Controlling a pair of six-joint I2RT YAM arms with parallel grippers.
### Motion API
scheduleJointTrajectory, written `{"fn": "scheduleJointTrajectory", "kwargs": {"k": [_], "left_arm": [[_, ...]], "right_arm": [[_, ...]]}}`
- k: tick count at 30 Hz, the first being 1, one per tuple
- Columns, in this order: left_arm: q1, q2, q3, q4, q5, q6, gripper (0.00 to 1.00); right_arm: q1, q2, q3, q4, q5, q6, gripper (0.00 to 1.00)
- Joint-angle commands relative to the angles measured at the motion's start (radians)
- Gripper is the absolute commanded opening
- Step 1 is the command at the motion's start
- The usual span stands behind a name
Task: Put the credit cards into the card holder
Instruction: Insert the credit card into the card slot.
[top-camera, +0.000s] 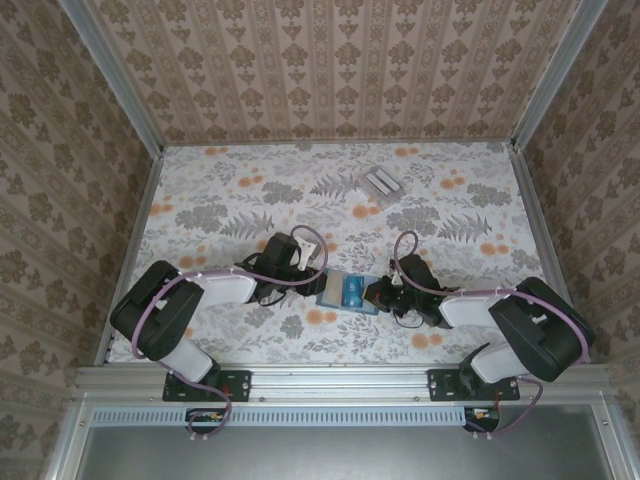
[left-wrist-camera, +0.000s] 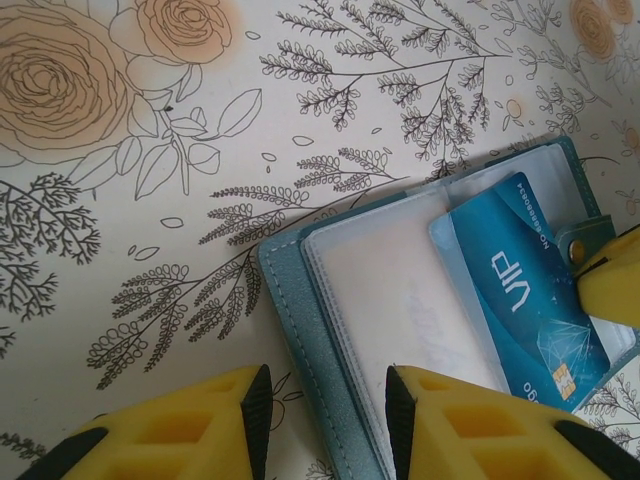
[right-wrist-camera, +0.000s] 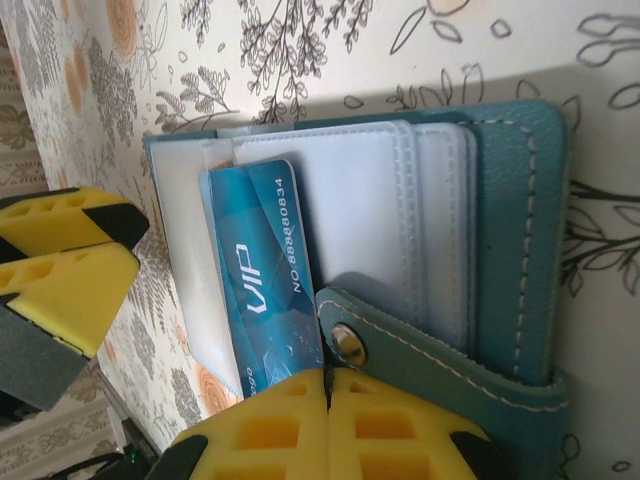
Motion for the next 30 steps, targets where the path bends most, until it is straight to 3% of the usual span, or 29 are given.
{"fn": "scheduleJointTrajectory", "kwargs": {"k": [1,30], "left_arm": [[-0.005,0.002,0.023,-0.047,-0.007,0.006,0.39],[-0.005,0.023,0.031,-0.051,-0.007,-0.025,0.37]], "right_arm": [[0.014,-0.024,-0.013,-0.015,0.093,0.033,0.00],[0.150,-0.048,0.043,-0.060,0.274,0.040,0.00]]}}
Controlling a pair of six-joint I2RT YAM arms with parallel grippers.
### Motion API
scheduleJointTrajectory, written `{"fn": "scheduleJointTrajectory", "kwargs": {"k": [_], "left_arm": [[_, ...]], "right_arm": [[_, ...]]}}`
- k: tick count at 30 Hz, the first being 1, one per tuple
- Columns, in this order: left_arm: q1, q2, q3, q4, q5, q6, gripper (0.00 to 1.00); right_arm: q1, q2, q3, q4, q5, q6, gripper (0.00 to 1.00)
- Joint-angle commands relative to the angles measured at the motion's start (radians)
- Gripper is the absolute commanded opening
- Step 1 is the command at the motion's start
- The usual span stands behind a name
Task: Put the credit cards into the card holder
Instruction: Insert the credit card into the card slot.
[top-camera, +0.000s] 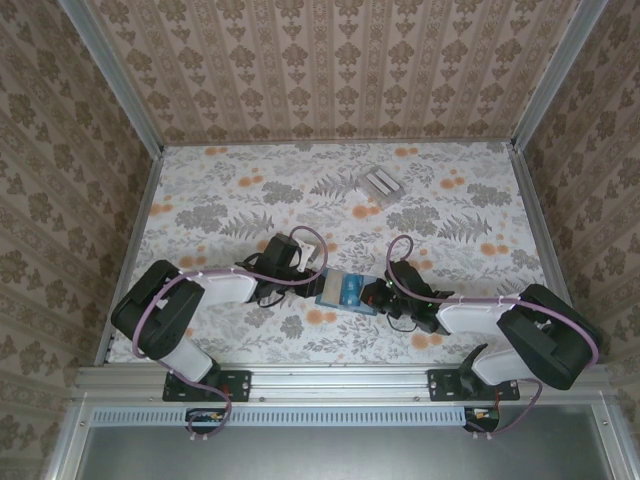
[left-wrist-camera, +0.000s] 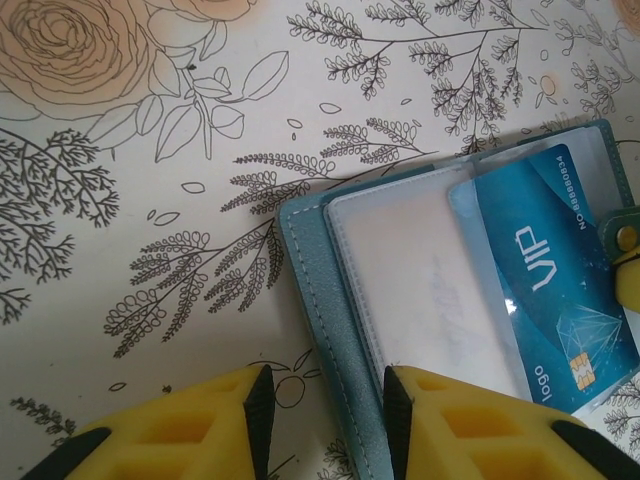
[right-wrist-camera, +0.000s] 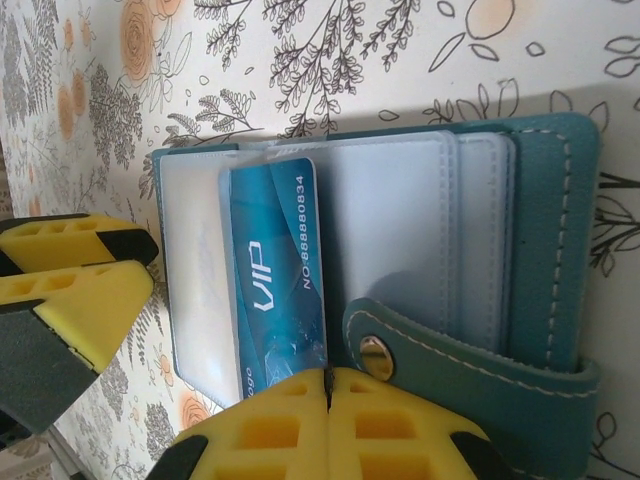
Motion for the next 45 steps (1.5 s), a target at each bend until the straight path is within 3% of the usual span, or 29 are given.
{"fn": "scheduleJointTrajectory", "kwargs": {"k": [1,20,29,45], "left_arm": [[-0.006,0.013,0.023,-0.007,0.007,-0.018,0.37],[-0.002,0.012,0.015,0.000,0.012,-0.043,0.35],[-0.003,0.025,-0.006,0.045,0.011,-0.075,0.33],[0.015,0.043,-0.007,0.062,0.037,-0.098,0.32]], "right_arm": [[0.014,0.006,0.028,-0.010,0.049,0.018,0.00],[0.161,0.069,0.123,-0.075,0.233,0.112,0.00],[0.179,0.194,0.165,-0.027,0.201,0.190,0.00],[0.186,0.307,0.263,0.013,0.128,0.156,0.00]]}}
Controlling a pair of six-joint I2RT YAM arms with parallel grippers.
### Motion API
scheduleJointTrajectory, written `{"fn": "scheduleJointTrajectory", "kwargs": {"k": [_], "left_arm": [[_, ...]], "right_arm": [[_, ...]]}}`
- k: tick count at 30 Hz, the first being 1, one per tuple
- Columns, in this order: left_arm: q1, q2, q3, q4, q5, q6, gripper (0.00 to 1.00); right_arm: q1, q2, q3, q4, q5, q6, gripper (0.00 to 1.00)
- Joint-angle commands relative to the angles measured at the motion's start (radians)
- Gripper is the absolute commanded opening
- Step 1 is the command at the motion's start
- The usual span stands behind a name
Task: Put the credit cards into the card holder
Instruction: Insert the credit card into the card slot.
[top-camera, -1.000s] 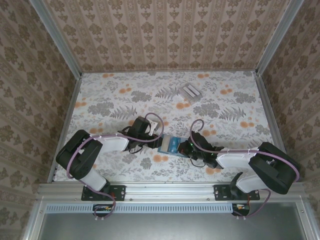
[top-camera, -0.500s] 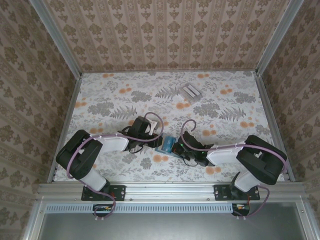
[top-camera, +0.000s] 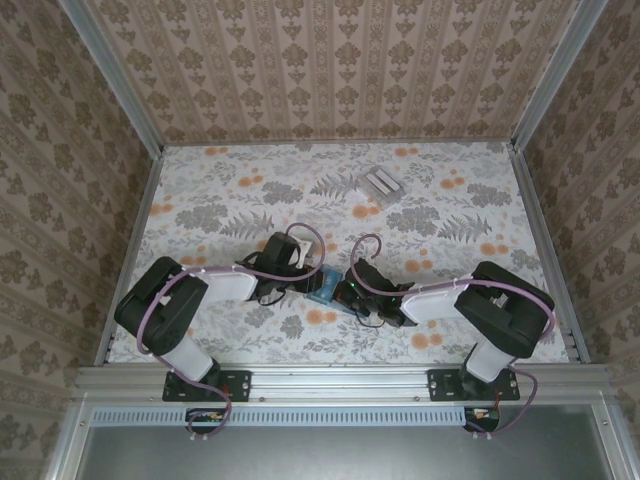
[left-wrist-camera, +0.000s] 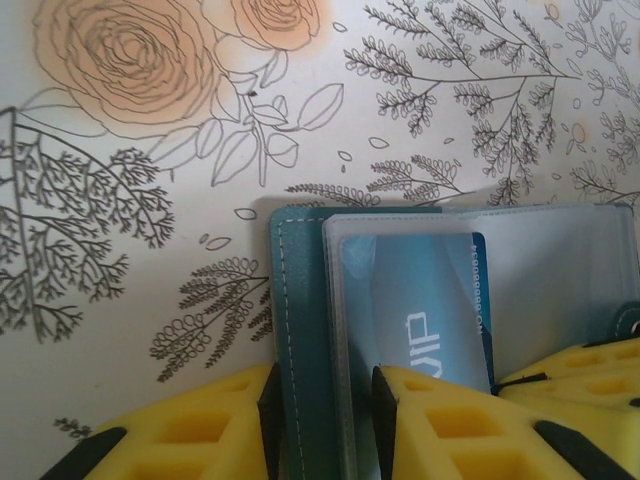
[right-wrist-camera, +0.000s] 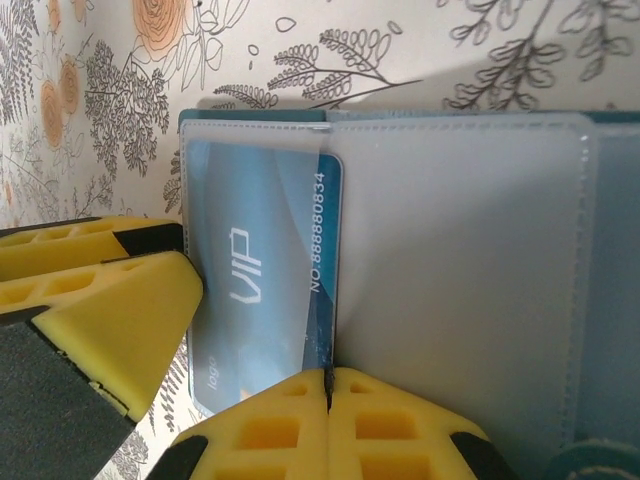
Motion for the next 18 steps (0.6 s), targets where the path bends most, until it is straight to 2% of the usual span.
{"fn": "scheduleJointTrajectory", "kwargs": {"k": [1,6,9,18], "left_arm": [[-0.001,0.021,-0.007,0.018,0.059,-0.022,0.32],[0.028,-0.011,-0.027,0.012,0.036,-0.024,0.33],[0.064,-0.036,-0.048,0.013,0.038,-0.038,0.33],[0.114,-0.097,-0.085,0.017,0.042,-0.032,0.37]], "right_arm": [[0.008,0.040,0.026,0.014,-0.039,-0.002,0.02],[0.007,0.013,0.018,-0.012,-0.032,-0.022,0.09],[0.006,-0.037,0.016,-0.096,0.002,-0.060,0.18],[0.026,-0.242,-0.012,-0.314,0.081,-0.098,0.32]]}}
